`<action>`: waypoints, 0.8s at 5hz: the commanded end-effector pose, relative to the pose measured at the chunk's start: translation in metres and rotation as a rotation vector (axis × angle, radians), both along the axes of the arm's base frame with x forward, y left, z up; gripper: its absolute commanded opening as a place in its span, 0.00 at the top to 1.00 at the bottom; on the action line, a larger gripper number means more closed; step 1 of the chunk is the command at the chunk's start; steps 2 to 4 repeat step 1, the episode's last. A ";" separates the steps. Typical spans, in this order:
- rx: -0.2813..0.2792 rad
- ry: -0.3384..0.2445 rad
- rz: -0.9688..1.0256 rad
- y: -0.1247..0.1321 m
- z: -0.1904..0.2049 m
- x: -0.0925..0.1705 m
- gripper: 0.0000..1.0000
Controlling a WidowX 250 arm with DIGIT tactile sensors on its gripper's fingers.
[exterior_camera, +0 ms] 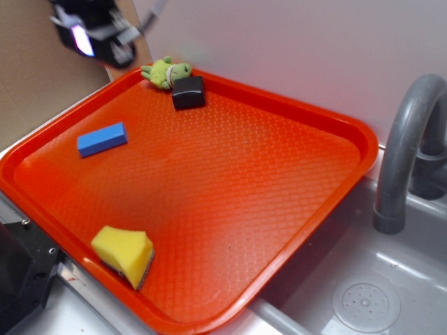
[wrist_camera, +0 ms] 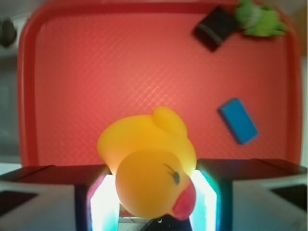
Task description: Grab the yellow duck.
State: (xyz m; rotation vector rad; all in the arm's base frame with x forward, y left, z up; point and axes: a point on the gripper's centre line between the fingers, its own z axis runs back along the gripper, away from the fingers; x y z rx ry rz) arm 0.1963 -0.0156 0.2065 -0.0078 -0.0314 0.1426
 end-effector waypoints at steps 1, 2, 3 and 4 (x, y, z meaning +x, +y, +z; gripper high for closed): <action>-0.034 -0.117 0.088 0.002 0.036 -0.012 1.00; -0.034 -0.117 0.088 0.002 0.036 -0.012 1.00; -0.034 -0.117 0.088 0.002 0.036 -0.012 1.00; -0.034 -0.117 0.088 0.002 0.036 -0.012 1.00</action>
